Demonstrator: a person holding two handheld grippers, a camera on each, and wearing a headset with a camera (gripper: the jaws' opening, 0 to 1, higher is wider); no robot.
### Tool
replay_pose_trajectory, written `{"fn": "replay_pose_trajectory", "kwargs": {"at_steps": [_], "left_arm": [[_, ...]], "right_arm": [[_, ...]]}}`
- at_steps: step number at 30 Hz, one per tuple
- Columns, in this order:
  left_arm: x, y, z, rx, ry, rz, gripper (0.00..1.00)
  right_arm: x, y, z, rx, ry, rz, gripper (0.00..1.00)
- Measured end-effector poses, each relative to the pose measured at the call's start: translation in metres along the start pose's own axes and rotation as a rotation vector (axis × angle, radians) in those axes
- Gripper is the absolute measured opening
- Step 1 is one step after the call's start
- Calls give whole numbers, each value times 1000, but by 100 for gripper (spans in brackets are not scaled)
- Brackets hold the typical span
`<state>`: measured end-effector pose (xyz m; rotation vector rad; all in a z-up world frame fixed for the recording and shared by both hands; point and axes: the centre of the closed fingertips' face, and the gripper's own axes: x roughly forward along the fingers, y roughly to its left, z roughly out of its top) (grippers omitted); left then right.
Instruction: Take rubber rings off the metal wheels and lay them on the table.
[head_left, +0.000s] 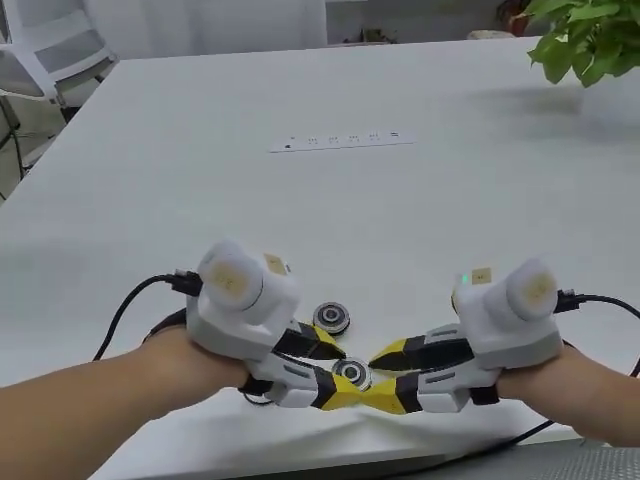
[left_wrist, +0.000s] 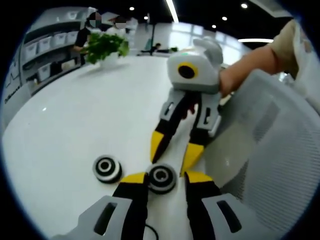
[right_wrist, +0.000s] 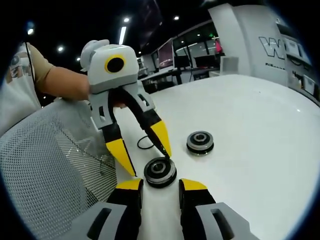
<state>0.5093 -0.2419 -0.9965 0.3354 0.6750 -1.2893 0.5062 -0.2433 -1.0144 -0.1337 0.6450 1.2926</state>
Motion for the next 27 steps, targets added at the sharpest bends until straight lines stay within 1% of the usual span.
{"fn": "replay_pose_trajectory", "kwargs": {"at_steps": [5,9,11,12,13,14,15,22,27], "left_arm": [[2,0,-2,9,8,2,25],[3,-1,-1,18,3,4,23],[3,0,-1,29,2,14,21],[4,0,-4,33,15,17,19],[5,2,1,64,-9,23,19],[5,2,-2,51,1,25,19],[4,2,-2,52,3,29,18],[4,4,-3,81,5,55,14],[4,4,-3,101,4,65,14]], "right_arm": [[0,0,-1,2,1,0,26],[-1,1,-2,3,3,0,26],[-1,1,-2,3,3,0,26],[-1,1,-2,3,3,0,26],[-1,1,-2,3,3,0,26],[-1,1,-2,3,3,-1,26],[-1,1,-2,1,1,-1,26],[0,1,0,-4,-11,-8,25],[2,2,2,-13,-12,-6,25]]}}
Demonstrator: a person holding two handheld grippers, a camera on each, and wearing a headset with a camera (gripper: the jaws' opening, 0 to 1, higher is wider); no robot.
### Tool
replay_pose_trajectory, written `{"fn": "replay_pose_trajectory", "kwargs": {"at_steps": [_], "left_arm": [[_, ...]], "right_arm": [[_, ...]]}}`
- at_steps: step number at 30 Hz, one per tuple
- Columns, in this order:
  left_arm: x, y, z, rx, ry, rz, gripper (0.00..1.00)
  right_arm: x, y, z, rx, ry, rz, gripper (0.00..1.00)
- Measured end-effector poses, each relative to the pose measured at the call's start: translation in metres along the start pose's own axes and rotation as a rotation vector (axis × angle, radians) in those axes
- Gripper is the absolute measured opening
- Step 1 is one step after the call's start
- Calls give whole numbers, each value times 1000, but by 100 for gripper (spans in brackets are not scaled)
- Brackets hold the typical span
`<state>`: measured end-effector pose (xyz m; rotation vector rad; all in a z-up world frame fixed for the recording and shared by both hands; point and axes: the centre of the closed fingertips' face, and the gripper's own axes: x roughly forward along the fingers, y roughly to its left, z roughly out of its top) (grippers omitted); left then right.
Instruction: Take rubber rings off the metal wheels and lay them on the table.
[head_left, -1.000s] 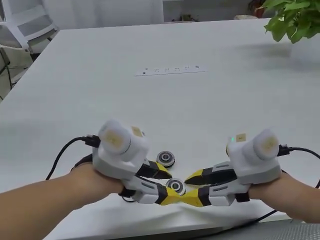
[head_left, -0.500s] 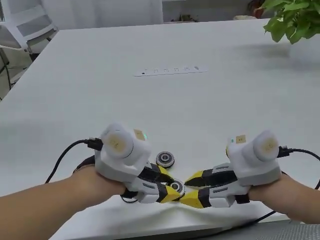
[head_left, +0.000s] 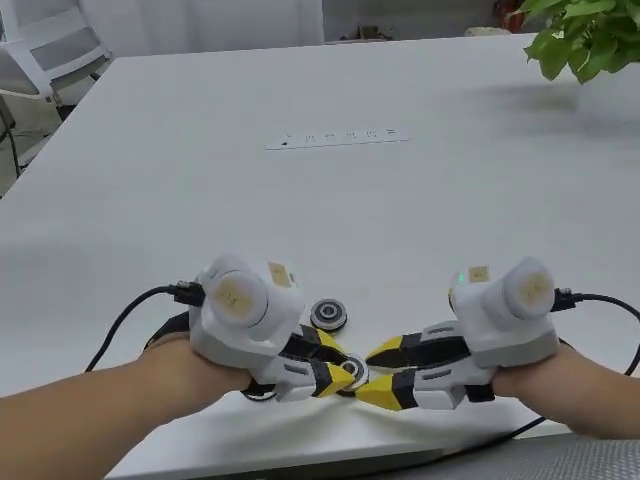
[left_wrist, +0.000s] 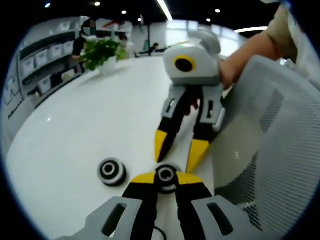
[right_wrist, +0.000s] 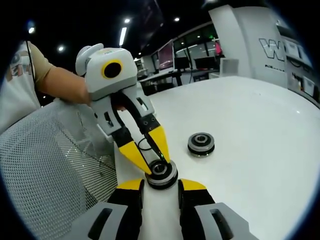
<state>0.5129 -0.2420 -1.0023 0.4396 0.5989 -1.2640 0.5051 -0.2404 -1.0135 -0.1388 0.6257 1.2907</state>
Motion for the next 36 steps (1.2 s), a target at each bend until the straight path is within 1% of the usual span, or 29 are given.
{"fn": "replay_pose_trajectory", "kwargs": {"at_steps": [16,22,24,32,36], "left_arm": [[-1,1,0,-4,-8,11,14],[-1,0,0,1,-8,12,14],[-1,0,-1,5,-8,12,14],[-1,0,0,14,-9,12,13],[-1,0,0,16,-9,14,13]], "right_arm": [[3,-2,-2,-50,21,-5,22],[2,-2,-4,-95,33,-17,19],[0,-3,-6,-126,52,-28,15],[-1,-3,-6,-125,51,-31,13],[-2,-5,-8,-125,60,-35,7]]}}
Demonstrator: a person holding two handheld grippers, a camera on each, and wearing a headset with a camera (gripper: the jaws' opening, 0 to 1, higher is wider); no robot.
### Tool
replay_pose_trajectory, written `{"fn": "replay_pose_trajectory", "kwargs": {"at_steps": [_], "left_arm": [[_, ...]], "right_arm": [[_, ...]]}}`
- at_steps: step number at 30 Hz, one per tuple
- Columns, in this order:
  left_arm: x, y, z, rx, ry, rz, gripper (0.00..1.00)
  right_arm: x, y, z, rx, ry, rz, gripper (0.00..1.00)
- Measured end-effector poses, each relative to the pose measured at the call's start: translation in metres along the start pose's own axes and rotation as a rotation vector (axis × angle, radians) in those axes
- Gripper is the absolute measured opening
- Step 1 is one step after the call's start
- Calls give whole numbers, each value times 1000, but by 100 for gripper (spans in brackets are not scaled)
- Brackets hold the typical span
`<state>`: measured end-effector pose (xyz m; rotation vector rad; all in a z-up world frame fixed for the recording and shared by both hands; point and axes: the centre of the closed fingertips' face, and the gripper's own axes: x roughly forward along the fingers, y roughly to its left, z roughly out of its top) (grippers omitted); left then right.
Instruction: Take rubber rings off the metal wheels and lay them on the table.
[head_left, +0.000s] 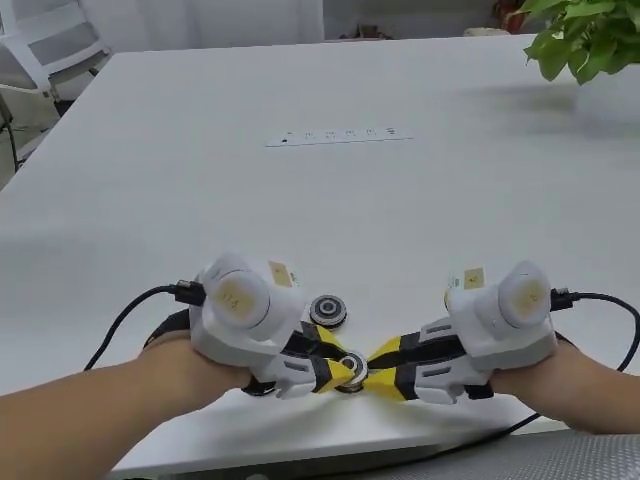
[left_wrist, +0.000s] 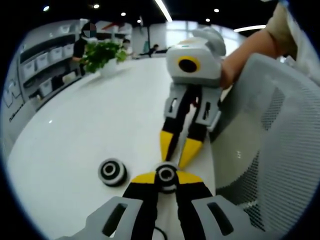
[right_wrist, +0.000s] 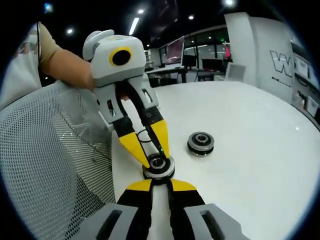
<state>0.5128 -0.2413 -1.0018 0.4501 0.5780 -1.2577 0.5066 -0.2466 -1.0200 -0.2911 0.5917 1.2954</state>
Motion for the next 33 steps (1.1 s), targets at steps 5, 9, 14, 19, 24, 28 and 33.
{"fn": "replay_pose_trajectory", "kwargs": {"at_steps": [5,9,14,19,24,28,33], "left_arm": [[0,0,0,1,-1,2,13],[0,0,0,2,-1,4,13],[1,1,0,3,-1,6,13],[1,1,0,11,1,10,13],[1,1,0,20,3,13,13],[1,1,0,26,4,13,13],[1,1,0,27,2,11,13]], "right_arm": [[0,-1,-1,13,7,1,3],[0,-2,-1,23,14,0,0],[1,-5,-1,97,3,-5,0],[0,-6,-1,198,-25,-5,0],[-1,-7,-2,236,-39,-4,0],[-2,-7,-1,271,-51,-2,0],[-3,-7,-1,302,-66,1,0]]}}
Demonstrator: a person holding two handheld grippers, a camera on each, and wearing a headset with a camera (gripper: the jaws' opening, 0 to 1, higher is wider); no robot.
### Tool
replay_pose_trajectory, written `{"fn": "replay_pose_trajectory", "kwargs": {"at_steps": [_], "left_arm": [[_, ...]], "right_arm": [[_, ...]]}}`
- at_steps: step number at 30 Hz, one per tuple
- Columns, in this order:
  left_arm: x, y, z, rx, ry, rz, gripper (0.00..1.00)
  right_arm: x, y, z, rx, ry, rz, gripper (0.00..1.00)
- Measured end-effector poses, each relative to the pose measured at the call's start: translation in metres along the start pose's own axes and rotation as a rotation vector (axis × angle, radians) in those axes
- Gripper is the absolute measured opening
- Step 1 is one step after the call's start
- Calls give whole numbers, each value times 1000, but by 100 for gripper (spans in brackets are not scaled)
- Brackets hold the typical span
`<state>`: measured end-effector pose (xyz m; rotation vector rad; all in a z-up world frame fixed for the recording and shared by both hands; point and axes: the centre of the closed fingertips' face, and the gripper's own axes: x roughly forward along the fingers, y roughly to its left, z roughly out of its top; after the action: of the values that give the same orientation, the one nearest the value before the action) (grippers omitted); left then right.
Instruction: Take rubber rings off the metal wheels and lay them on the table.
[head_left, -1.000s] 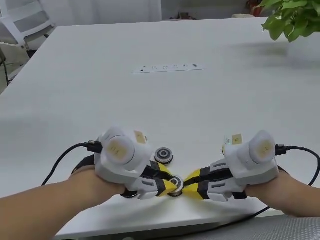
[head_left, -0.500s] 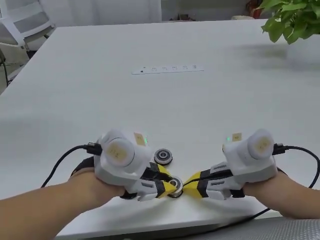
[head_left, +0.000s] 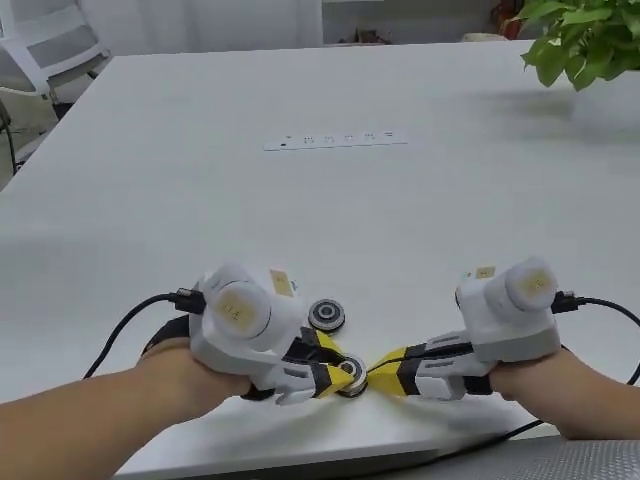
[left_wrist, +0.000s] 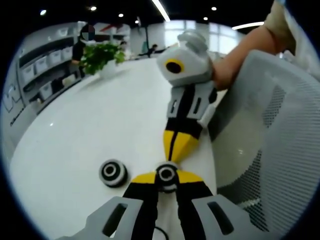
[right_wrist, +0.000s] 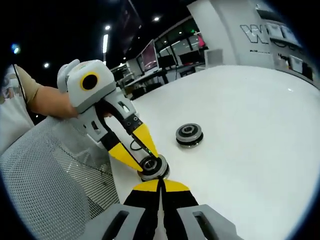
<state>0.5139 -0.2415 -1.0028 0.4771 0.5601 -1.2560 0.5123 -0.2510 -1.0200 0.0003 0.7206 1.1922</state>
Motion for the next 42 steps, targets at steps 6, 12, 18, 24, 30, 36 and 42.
{"fn": "replay_pose_trajectory", "kwargs": {"at_steps": [6,12,18,24,30,36,42], "left_arm": [[0,0,0,1,-1,-1,13],[0,1,0,1,-2,-2,13],[0,1,0,3,-2,-2,13],[1,1,0,5,-2,-1,13],[1,1,0,5,-2,1,13],[1,1,0,4,-3,2,13],[1,1,0,3,-1,4,13]], "right_arm": [[-2,0,1,31,-18,4,0],[-3,-1,4,73,-50,8,0],[-3,0,7,93,-69,15,0],[-5,-1,10,128,-97,23,0],[-6,0,12,149,-110,29,0],[-6,1,13,158,-117,33,0],[-7,1,14,169,-124,38,0]]}}
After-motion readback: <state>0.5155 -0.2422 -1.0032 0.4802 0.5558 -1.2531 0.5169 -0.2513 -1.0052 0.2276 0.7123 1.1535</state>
